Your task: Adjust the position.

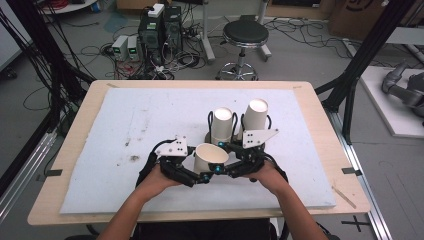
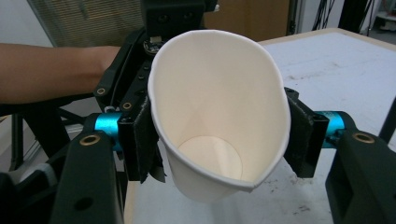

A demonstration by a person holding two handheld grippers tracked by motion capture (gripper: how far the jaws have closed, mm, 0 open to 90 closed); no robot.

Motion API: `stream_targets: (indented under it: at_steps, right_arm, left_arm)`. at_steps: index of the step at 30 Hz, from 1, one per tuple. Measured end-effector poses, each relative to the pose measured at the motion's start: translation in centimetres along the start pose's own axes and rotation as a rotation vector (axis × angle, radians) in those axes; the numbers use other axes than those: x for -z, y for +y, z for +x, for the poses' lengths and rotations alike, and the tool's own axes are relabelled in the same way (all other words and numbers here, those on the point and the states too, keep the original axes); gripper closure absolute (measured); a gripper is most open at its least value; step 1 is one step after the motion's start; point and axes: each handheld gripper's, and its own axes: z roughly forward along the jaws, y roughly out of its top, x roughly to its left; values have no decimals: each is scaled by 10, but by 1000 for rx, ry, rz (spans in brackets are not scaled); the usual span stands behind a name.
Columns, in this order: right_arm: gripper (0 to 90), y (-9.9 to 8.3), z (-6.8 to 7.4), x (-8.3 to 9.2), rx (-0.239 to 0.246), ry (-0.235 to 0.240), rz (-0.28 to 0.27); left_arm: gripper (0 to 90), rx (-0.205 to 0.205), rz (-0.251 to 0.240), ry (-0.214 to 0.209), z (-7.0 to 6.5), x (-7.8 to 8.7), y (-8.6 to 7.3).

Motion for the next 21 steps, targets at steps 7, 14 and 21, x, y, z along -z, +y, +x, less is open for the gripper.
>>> stream_targets:
  at_steps: [7, 14, 21]
  right_arm:
    - [264, 0, 1, -1, -12, 0, -18]
    - [196, 1, -1, 9, -29, -68, -71]
    - [196, -5, -3, 23, -8, -181, -30]
  left_arm:
    - [337, -16, -7, -26, 0, 0, 0]
    - [351, 0, -43, 14, 5, 10, -4]
    - [352, 47, -119, 127, 13, 31, -7]
